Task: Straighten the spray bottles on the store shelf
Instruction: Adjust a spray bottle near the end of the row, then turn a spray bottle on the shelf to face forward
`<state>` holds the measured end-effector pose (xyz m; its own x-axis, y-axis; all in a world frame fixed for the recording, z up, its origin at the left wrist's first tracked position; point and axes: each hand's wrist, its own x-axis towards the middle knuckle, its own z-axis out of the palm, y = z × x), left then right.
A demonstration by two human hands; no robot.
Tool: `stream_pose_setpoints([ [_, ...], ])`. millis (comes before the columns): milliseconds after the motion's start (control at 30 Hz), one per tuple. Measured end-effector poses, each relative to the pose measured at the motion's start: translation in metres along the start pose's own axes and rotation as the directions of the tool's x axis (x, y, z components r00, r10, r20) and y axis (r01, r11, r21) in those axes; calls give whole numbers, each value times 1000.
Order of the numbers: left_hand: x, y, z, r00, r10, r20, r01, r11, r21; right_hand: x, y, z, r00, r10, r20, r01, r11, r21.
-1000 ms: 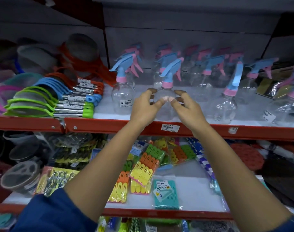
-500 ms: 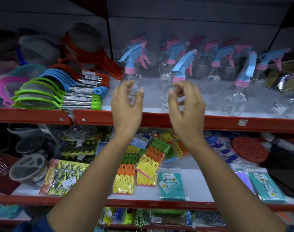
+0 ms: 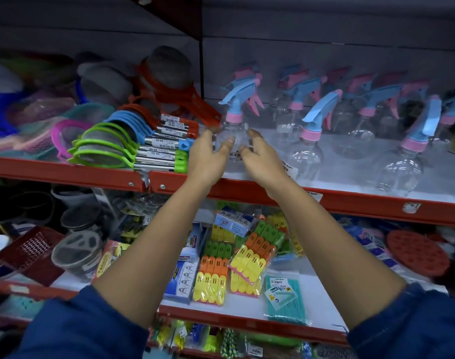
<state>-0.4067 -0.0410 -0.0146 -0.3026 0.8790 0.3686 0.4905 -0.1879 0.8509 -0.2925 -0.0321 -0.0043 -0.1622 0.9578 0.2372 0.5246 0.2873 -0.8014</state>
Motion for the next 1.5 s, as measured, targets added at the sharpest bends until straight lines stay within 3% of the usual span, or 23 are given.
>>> stream_pose_setpoints([
  [333, -29, -3, -24, 1000, -12, 4, 13, 991, -137, -16, 3, 4, 996, -80, -47, 82, 996, 46],
  [567, -26, -10, -27, 1000, 6, -5, -7, 994, -105, -28, -3, 9, 994, -77, -74, 86, 989, 119],
  [933, -32, -8, -27, 998, 58, -29, -60, 994, -93, -40, -3, 18, 981, -134, -137, 137, 990, 15],
  [1200, -38, -14, -20, 997, 74, -21, -75, 996, -48, -48, 1, 15, 986, -143, -89, 148, 988, 53],
  [1300, -55, -5, -11, 982, 118, -147, -117, 993, 12, -58, 5, 5, 936, -236, -262, 262, 963, 68],
  [1400, -79, 7, 6, 935, 226, -272, -225, 974, 37, -69, 19, -14, 811, -322, -488, 367, 930, -4],
  [1500, -94, 18, 31, 929, 300, -217, -309, 951, -4, -72, 39, -41, 675, -325, -662, 368, 926, -80],
])
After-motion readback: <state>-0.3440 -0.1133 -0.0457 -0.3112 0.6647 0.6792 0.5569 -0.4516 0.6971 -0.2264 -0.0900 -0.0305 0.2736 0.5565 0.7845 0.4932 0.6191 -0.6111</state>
